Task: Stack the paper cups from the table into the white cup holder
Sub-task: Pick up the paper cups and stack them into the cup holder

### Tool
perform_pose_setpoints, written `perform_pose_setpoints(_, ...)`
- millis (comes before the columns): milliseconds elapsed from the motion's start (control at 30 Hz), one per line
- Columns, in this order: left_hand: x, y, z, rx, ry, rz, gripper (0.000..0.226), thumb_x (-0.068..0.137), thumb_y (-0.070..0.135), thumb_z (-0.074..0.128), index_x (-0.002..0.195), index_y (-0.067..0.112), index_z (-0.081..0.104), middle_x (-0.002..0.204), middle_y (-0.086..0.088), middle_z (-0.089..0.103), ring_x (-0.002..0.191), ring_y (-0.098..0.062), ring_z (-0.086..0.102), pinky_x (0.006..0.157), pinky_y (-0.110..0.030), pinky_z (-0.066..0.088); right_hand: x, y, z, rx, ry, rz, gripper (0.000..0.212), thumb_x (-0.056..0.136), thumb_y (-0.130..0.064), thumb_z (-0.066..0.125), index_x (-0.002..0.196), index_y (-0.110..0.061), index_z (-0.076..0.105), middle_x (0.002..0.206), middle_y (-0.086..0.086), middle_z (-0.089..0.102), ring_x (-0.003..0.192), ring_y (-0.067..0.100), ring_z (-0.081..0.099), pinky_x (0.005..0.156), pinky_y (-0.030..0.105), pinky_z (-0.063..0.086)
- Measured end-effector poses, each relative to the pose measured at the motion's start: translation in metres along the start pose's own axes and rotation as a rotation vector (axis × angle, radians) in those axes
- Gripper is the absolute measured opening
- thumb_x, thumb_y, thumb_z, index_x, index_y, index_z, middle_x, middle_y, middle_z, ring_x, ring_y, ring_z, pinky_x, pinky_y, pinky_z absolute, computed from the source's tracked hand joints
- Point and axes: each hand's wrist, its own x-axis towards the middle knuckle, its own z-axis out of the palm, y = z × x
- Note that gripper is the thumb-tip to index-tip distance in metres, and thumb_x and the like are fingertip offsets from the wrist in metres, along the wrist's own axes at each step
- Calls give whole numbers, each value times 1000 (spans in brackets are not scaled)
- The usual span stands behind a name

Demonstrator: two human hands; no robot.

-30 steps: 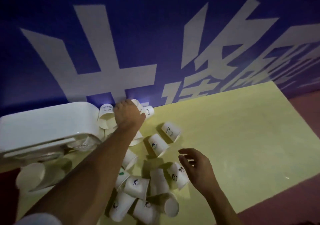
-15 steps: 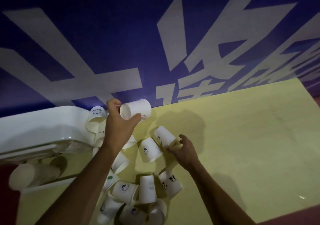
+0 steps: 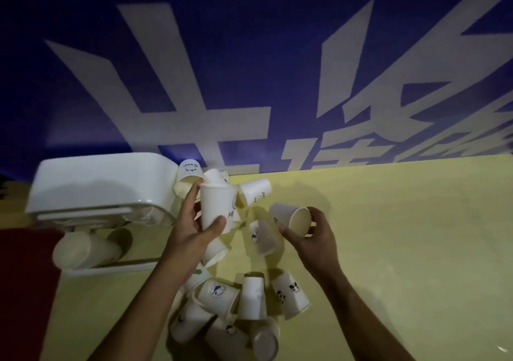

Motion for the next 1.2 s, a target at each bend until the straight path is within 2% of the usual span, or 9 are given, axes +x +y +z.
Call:
perform_pose_setpoints(100, -23, 0, -24, -32, -10, 45, 72, 88, 7, 77, 141, 44, 45, 130, 3, 67, 114, -18, 69, 86, -36, 60, -24, -34, -3, -20, -43, -116, 89, 68, -62, 85, 143, -31, 49, 136, -12, 56, 110, 11, 63, 81, 34, 61)
perform_pose_setpoints(233, -53, -1, -69, -71, 106, 98, 78, 57, 26, 87, 124, 28, 46, 114, -3, 71, 95, -18, 71, 70, -33, 60, -59, -82, 20, -33, -150, -246, 88, 68, -61, 85, 143, -38, 46, 136, -16, 54, 109, 10, 63, 74, 21, 56)
perform_pose_setpoints(333, -73, -6, -113, 55, 132, 173, 82, 57, 25, 90, 126, 30, 45, 123, 5, 66, 111, -18, 67, 84, -38, 59, -86, -113, 53, -20, -214, -312, 75, 66, -58, 87, 129, -41, 51, 123, -17, 61, 97, 9, 66, 65, 19, 53)
perform_pose_setpoints(500, -104, -15, -201, 251, 175, 272, 86, 65, 22, 90, 135, 51, 48, 138, 22, 57, 127, -6, 58, 99, -23, 51, -130, -141, 126, -29, -259, -371, 79, 65, -51, 92, 132, -44, 51, 126, -23, 58, 96, 4, 64, 66, 19, 53)
perform_pose_setpoints(600, -111, -26, -254, 314, 260, 301, 83, 63, 31, 91, 136, 45, 52, 140, 22, 57, 130, -7, 55, 102, -26, 49, -154, -151, 169, -14, -272, -374, 77, 65, -49, 92, 131, -47, 52, 126, -25, 58, 94, 6, 64, 66, 19, 53)
perform_pose_setpoints(733, -100, -34, -304, 309, 312, 344, 83, 65, 13, 96, 135, 28, 54, 132, 13, 60, 122, -16, 59, 98, -42, 53, -178, -162, 216, 10, -243, -357, 74, 64, -48, 90, 129, -42, 56, 123, -15, 65, 93, 12, 67, 66, 23, 55)
perform_pose_setpoints(967, -72, -22, -313, 377, 237, 451, 74, 72, 16, 92, 133, 26, 52, 129, 25, 56, 115, 12, 54, 92, -6, 40, -199, -172, 243, -4, -145, -317, 80, 63, -53, 92, 132, -38, 55, 121, -11, 67, 87, 11, 66, 67, 21, 54)
perform_pose_setpoints(1100, -53, -35, -317, 447, 191, 452, 73, 75, 20, 91, 137, 28, 53, 131, 26, 55, 118, 14, 51, 93, -7, 41, -202, -168, 244, 16, -118, -264, 82, 60, -57, 92, 132, -45, 54, 120, -12, 65, 91, 11, 67, 71, 27, 55)
perform_pose_setpoints(1200, -37, -51, -321, 534, 169, 416, 77, 74, 26, 92, 140, 28, 52, 135, 18, 58, 120, 0, 54, 96, -11, 43, -201, -168, 245, 8, -98, -247, 82, 60, -57, 91, 132, -43, 54, 122, -13, 64, 93, 11, 67, 71, 25, 54)
